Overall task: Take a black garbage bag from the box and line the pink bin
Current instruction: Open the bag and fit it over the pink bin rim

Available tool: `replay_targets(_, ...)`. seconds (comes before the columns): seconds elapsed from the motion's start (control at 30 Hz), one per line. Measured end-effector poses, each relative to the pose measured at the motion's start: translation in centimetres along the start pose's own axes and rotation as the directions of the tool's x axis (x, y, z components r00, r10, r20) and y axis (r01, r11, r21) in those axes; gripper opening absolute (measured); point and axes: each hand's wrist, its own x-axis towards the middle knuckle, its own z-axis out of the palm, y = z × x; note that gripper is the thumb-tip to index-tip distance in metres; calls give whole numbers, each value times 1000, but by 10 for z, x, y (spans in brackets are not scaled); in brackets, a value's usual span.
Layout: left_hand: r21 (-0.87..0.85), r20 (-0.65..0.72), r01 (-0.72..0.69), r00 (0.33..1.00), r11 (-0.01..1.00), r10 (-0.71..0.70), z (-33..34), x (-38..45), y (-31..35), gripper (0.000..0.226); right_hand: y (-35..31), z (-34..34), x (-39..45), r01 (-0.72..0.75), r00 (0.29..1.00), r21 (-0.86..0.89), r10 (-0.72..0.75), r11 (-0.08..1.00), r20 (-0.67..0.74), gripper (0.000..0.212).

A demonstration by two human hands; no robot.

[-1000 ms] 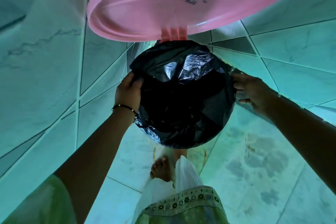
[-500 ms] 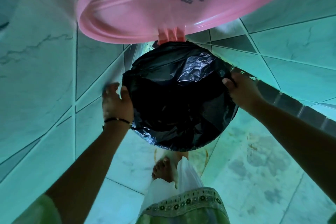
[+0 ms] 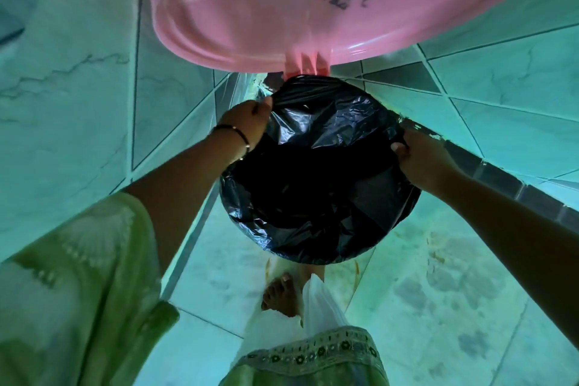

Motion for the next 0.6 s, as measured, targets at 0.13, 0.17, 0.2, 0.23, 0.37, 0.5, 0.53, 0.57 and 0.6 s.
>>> replay_targets(0.13,-375,-87,175,971,910,-223,-3,-5,-39,51,2,0,1,-40,999,232,34,972,28,31)
replay_targets(0.17,-413,-155,174,954,894,-257,0,-11,-48,45,4,-1,-1,-87,996,423,72,902,53,33)
replay_targets(0.2,-437,-237,161,928,885,-286,3,-19,-57,40,5,-2,-5,-147,989,585,115,798,91,34)
replay_targets(0.23,-448,-329,138,893,884,-306,9,-30,-63,38,8,-3,-10,-193,981,700,157,687,116,32)
replay_targets(0.37,-495,-482,127,784,860,-393,43,-89,-76,33,25,7,-26,-215,948,899,304,382,97,30)
replay_targets(0.5,-678,-323,115,840,726,-436,65,-106,-83,41,26,28,-35,-370,871,911,409,182,272,26)
replay_targets(0.53,-690,-321,126,829,712,-458,62,-105,-82,38,26,29,-35,-376,856,911,440,168,272,25)
replay_targets(0.57,-685,-331,150,808,713,-488,56,-103,-80,36,24,27,-36,-356,846,917,479,180,235,23)
replay_targets(0.6,-661,-357,169,786,731,-505,48,-102,-73,35,21,21,-37,-306,844,925,513,226,154,21)
